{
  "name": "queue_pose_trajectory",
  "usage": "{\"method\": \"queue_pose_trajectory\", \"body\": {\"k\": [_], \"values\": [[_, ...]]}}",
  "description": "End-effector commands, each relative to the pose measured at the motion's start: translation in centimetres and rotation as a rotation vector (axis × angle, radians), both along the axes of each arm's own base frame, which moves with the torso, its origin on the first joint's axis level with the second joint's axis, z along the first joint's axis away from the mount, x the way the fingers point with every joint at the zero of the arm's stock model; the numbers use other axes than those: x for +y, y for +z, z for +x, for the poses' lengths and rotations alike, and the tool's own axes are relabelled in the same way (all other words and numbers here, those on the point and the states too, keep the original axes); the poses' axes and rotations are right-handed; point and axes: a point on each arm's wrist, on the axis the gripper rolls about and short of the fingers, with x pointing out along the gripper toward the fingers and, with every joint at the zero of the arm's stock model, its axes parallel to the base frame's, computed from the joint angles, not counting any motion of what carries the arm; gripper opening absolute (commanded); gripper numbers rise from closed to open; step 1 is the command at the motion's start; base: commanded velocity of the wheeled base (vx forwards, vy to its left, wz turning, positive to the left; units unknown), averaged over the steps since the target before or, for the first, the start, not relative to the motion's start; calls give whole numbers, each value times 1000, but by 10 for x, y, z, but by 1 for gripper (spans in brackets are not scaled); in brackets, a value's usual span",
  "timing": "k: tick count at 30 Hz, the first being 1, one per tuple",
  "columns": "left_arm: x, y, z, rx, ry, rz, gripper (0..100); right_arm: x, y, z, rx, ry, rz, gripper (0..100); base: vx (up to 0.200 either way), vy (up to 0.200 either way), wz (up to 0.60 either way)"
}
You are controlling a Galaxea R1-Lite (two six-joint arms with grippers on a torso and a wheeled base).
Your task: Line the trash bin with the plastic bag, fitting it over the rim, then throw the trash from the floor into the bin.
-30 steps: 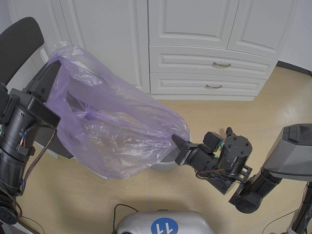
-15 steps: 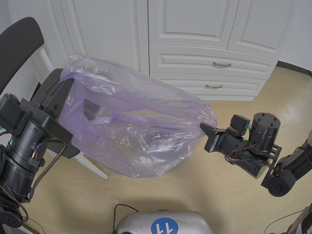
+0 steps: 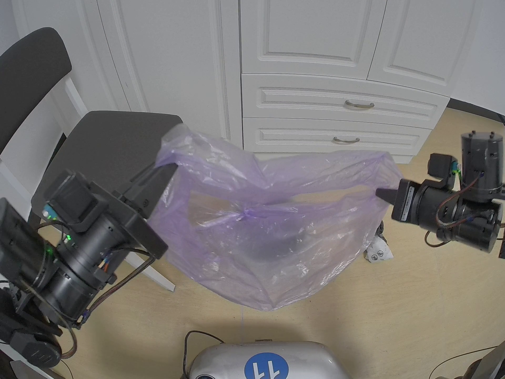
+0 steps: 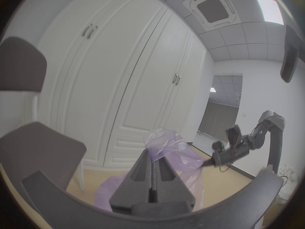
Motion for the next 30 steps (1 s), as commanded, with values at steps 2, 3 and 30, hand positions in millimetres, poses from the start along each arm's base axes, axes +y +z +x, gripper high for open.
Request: {"method": "queue_pose_trajectory", "body": {"k": [2,3,30], "values": [[1,-40,57,175,4,37,0,-15,34,-17,-104,-20,73,0,0,0,0],[1,-44,63,193,1,36,0,-16,33,-17,-103,-24,68,0,0,0,0],[17,-123,132,414,155,102,0,-12,-97,16,166,-54,-598,0,0,0,0]]}}
